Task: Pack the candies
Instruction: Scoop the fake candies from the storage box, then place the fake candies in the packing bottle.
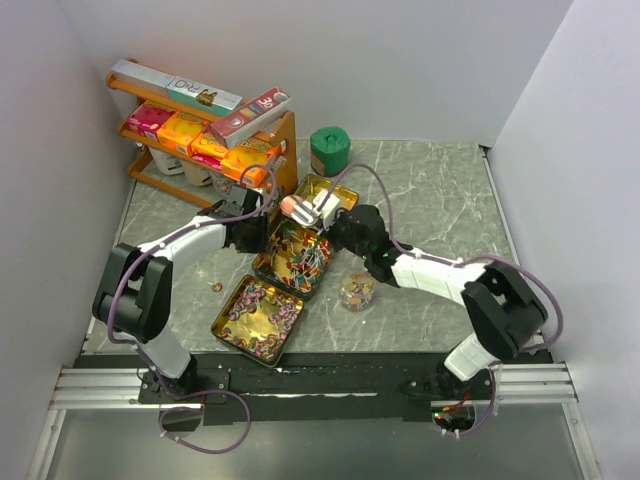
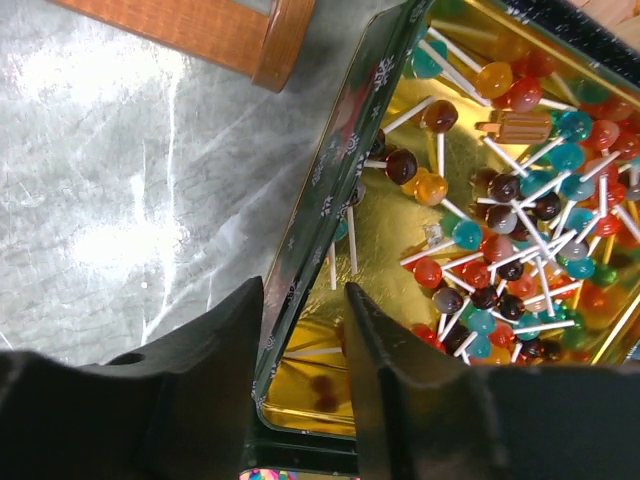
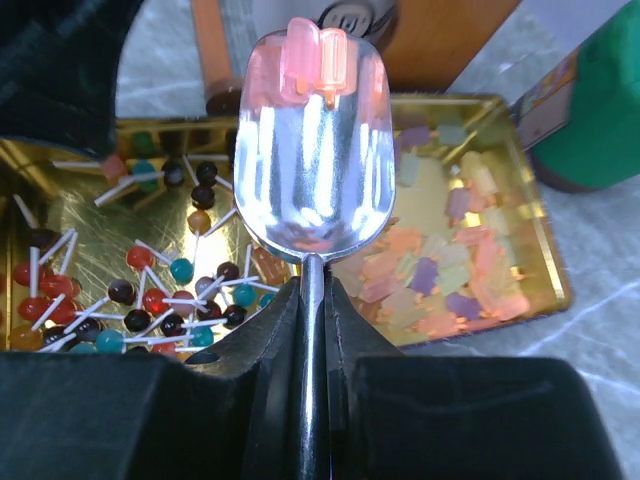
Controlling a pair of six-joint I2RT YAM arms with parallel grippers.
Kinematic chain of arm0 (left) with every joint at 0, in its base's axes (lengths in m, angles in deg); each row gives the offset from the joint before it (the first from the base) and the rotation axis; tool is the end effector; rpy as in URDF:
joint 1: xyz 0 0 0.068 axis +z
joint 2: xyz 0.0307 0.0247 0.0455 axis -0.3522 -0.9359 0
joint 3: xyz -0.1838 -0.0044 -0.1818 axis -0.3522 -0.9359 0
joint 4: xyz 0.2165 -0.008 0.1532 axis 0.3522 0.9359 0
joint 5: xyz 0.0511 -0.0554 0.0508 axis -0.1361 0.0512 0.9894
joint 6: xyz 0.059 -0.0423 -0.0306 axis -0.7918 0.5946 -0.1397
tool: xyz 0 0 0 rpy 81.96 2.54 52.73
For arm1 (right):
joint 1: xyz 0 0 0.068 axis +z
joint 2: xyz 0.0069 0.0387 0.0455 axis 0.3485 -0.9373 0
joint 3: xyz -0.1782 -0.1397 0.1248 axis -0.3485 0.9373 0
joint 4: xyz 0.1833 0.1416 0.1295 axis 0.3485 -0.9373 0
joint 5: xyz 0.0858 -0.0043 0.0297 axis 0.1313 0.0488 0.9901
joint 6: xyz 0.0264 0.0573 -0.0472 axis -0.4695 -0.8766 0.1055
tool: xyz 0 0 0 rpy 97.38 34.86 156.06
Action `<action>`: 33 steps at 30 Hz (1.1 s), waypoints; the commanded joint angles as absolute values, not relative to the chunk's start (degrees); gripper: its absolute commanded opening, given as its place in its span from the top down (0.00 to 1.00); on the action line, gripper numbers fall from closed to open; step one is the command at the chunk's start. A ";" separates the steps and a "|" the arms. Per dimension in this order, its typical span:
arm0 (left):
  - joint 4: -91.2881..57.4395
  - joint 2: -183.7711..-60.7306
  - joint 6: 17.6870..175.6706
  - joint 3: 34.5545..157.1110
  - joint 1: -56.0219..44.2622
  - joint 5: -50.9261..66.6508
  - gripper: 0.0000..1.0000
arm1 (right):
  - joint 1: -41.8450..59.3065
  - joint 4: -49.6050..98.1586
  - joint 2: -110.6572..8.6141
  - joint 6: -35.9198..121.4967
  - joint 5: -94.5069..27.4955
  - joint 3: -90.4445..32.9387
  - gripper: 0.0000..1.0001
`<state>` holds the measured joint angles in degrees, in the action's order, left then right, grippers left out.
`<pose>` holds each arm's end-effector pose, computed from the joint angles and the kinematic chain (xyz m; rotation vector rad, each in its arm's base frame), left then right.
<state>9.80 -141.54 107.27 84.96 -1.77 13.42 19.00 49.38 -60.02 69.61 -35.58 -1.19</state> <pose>0.3283 -0.1388 0.1547 0.0227 2.6215 -0.3420 0.2897 0.2464 0.1980 -0.9932 1.6051 0.3234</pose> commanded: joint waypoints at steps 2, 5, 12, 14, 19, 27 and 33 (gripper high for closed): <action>7.24 -138.60 108.30 85.54 -2.06 13.13 0.54 | 18.80 46.59 -50.99 69.82 -37.01 0.03 1.00; 7.33 -137.55 108.13 85.36 -2.06 13.49 0.48 | 18.80 42.37 -45.63 69.12 -38.24 2.14 1.00; 6.80 -133.69 108.39 84.31 -2.06 13.84 0.18 | 18.80 22.89 -29.74 64.46 -42.45 4.08 1.00; 6.80 -132.81 108.65 84.05 -2.06 14.19 0.13 | 18.80 14.47 -27.17 62.44 -43.69 3.38 1.00; 7.33 -130.87 108.83 83.96 -2.06 15.07 0.01 | 18.80 1.43 -19.35 55.60 -44.49 2.41 1.00; 8.21 -131.40 109.71 85.54 -2.06 15.25 0.04 | 19.51 -11.59 -10.91 48.03 -41.50 1.88 1.00; 8.82 -132.54 110.15 86.33 -2.06 14.98 0.03 | 21.42 -19.69 -9.85 46.09 -40.44 -0.41 1.00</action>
